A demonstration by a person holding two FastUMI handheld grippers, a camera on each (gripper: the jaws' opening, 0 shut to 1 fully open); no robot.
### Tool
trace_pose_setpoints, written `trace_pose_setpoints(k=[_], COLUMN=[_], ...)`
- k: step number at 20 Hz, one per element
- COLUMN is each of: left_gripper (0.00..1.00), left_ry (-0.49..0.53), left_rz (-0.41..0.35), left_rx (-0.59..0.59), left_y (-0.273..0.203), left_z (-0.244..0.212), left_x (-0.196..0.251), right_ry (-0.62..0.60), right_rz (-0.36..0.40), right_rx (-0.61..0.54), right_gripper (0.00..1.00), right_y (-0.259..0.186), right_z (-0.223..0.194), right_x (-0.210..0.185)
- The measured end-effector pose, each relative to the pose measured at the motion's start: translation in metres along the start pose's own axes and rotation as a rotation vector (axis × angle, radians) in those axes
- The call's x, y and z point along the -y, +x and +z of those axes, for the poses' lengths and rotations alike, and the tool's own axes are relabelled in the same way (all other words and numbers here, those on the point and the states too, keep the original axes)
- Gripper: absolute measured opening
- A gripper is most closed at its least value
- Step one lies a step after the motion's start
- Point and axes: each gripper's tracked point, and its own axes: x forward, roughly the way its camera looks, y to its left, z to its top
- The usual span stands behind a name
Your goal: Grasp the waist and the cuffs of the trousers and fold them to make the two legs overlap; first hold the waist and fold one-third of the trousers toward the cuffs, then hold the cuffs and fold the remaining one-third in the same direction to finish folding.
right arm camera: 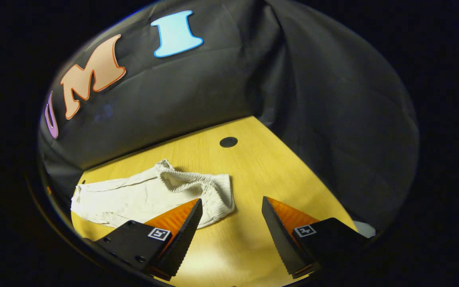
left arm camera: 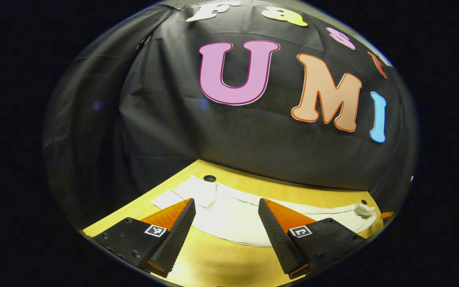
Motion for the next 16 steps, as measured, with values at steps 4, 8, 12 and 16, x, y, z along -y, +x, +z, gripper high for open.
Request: trace_pose_setpoints(k=[4, 8, 12, 16], left_gripper=[0.96, 0.96, 0.95, 0.95], left_ry=[0.001, 0.028, 0.05, 0.055], left_rz=[0.003, 0.025, 0.031, 0.025], left_rx=[-0.002, 0.004, -0.004, -0.008], left_y=[-0.017, -0.026, -0.031, -0.034], left_z=[-0.005, -0.006, -0.01, -0.013], left_x=[0.012, 0.014, 0.022, 0.03], right_ry=[0.108, 0.175, 0.185, 0.225], right_rz=[0.079, 0.107, 0.126, 0.101], right_rx=[-0.039, -0.073, -0.081, -0.086], right_gripper=[0.96, 0.96, 0.84, 0.52], right_y=[0.019, 0.035, 0.041, 0.046], right_z=[-0.015, -0.025, -0.031, -0.035], right_x=[-0.018, -0.023, -0.028, -0.018])
